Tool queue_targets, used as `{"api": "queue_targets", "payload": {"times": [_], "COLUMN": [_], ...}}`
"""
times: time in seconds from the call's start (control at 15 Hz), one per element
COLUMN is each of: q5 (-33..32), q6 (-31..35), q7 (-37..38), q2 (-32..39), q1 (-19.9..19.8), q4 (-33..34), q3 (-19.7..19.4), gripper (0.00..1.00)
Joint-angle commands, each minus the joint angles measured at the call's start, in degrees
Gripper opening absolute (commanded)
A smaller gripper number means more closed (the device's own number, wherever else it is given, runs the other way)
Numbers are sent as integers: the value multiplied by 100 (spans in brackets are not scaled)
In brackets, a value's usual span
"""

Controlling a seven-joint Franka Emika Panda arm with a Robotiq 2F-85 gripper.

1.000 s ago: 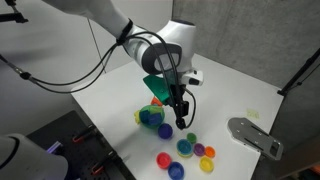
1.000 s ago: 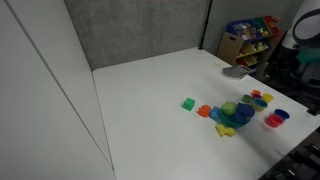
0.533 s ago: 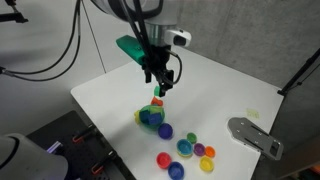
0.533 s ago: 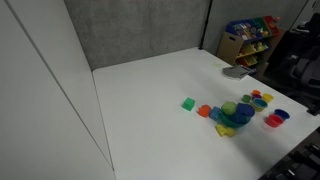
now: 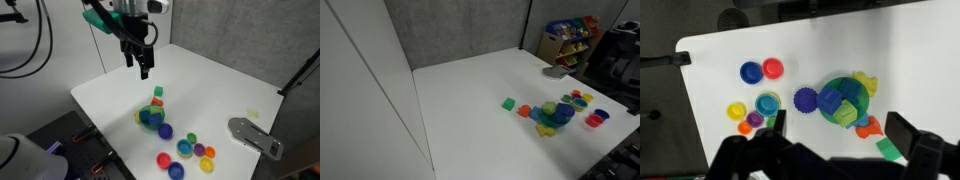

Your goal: Pick up the blue bowl and put it in the bigger yellow bowl

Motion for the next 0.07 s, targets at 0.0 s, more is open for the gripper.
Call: {"api": "queue_targets", "payload": {"times": [0.0], "q5": [7], "q6": [-11], "q7": [-7], "q2": [-2], "q1": [-17], "q4": [7], "q3": [14], "gripper": [100]}}
